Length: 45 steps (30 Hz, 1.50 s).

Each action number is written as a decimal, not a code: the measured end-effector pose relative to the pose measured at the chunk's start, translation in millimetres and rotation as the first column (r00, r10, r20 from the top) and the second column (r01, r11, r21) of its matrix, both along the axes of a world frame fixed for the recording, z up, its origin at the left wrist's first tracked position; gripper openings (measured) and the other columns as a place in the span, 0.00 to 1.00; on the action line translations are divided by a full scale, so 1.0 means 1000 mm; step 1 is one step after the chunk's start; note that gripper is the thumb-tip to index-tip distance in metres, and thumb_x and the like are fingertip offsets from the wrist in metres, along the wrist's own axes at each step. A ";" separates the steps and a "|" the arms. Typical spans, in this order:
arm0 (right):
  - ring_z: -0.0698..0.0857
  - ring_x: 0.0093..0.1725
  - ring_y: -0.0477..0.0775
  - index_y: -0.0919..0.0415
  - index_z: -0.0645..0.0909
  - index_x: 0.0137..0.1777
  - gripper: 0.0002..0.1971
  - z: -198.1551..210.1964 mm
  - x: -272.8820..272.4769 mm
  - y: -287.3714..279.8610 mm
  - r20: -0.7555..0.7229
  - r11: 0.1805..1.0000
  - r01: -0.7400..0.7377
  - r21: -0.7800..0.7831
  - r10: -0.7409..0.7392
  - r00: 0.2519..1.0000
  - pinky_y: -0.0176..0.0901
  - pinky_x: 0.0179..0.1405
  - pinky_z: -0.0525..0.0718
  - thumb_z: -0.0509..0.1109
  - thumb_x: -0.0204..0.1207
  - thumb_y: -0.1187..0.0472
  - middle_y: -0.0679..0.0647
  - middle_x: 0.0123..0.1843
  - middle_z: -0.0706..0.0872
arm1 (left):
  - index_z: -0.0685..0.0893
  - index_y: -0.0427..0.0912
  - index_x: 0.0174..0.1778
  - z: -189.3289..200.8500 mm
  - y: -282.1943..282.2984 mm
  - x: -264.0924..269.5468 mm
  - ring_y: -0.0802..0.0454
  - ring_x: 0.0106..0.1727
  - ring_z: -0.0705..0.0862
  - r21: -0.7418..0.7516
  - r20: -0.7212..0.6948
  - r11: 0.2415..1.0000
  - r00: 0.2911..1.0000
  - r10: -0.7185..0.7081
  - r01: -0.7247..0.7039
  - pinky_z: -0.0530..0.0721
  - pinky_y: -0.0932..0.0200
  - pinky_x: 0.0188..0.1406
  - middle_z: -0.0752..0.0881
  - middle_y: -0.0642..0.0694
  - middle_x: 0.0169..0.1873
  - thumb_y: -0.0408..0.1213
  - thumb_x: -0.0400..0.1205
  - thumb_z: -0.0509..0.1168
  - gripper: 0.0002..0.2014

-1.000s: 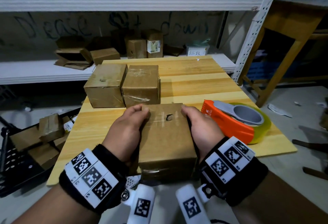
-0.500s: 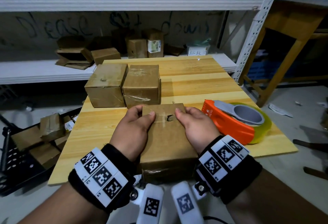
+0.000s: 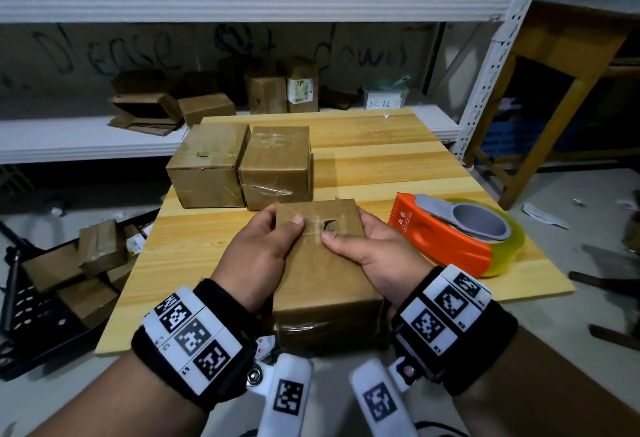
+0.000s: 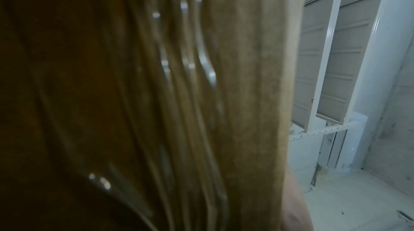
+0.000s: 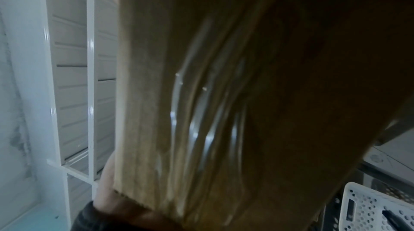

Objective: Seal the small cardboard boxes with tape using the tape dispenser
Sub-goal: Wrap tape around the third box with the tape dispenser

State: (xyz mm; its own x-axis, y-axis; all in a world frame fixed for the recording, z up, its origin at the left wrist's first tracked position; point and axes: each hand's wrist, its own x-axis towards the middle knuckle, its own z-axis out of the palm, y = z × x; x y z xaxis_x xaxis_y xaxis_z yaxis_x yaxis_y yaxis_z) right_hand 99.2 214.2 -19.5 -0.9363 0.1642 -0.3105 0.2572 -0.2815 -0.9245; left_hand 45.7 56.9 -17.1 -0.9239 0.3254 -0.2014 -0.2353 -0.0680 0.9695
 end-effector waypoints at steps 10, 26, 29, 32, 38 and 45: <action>0.91 0.45 0.52 0.46 0.89 0.52 0.11 0.011 0.002 0.004 0.079 0.983 0.108 0.146 -0.120 0.990 0.44 0.43 0.89 0.66 0.87 0.58 0.52 0.43 0.93 | 0.87 0.47 0.69 0.001 -0.003 -0.007 0.38 0.56 0.91 -0.081 0.013 0.995 0.998 0.055 -0.054 0.87 0.47 0.47 0.90 0.37 0.62 0.44 0.88 0.67 0.14; 0.89 0.46 0.46 0.54 0.82 0.66 0.12 0.012 -0.010 0.002 0.040 0.968 0.080 0.238 -0.092 0.995 0.36 0.37 0.85 0.70 0.88 0.50 0.48 0.51 0.90 | 0.86 0.41 0.63 0.004 0.007 -0.014 0.48 0.37 0.94 -0.098 -0.017 0.993 0.998 0.060 -0.061 0.87 0.60 0.27 0.95 0.40 0.47 0.40 0.81 0.78 0.17; 0.85 0.31 0.36 0.46 0.76 0.48 0.07 0.013 -0.006 0.007 0.020 0.979 0.066 0.192 -0.072 0.997 0.23 0.20 0.78 0.68 0.89 0.54 0.40 0.40 0.81 | 0.88 0.42 0.60 0.002 0.006 -0.014 0.52 0.32 0.93 -0.071 -0.014 0.995 0.998 0.065 -0.066 0.86 0.62 0.24 0.94 0.39 0.46 0.37 0.83 0.75 0.10; 0.80 0.18 0.26 0.47 0.74 0.50 0.07 0.016 -0.002 0.006 0.017 0.975 0.064 0.211 -0.069 0.997 0.20 0.16 0.74 0.66 0.90 0.57 0.38 0.37 0.78 | 0.89 0.41 0.58 0.004 0.005 -0.012 0.52 0.32 0.92 -0.058 -0.012 0.995 0.997 0.077 -0.077 0.86 0.62 0.25 0.94 0.42 0.41 0.37 0.85 0.73 0.08; 0.85 0.26 0.27 0.58 0.82 0.71 0.13 0.004 -0.003 0.012 -0.025 0.980 0.121 0.157 -0.118 0.993 0.19 0.20 0.75 0.65 0.91 0.59 0.40 0.44 0.83 | 0.88 0.43 0.64 0.003 0.001 -0.009 0.56 0.34 0.89 -0.046 0.007 0.994 0.995 0.104 -0.104 0.82 0.69 0.22 0.90 0.45 0.44 0.41 0.91 0.64 0.11; 0.91 0.33 0.33 0.45 0.83 0.51 0.10 -0.009 0.002 0.012 -0.044 0.988 0.126 0.091 -0.122 0.992 0.28 0.35 0.88 0.65 0.90 0.60 0.35 0.31 0.92 | 0.87 0.38 0.68 0.010 -0.004 0.003 0.56 0.33 0.93 0.112 0.104 0.992 0.993 0.048 -0.060 0.87 0.66 0.26 0.93 0.41 0.42 0.45 0.92 0.61 0.17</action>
State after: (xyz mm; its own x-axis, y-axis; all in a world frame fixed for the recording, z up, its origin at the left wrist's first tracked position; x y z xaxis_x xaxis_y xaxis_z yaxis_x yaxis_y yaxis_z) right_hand 101.6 225.7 -28.9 -0.9178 0.3062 -0.2528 0.1898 -0.2209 -0.9567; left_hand 48.5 52.7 -6.7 -0.9174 0.3023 -0.2589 -0.3248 -0.1926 0.9260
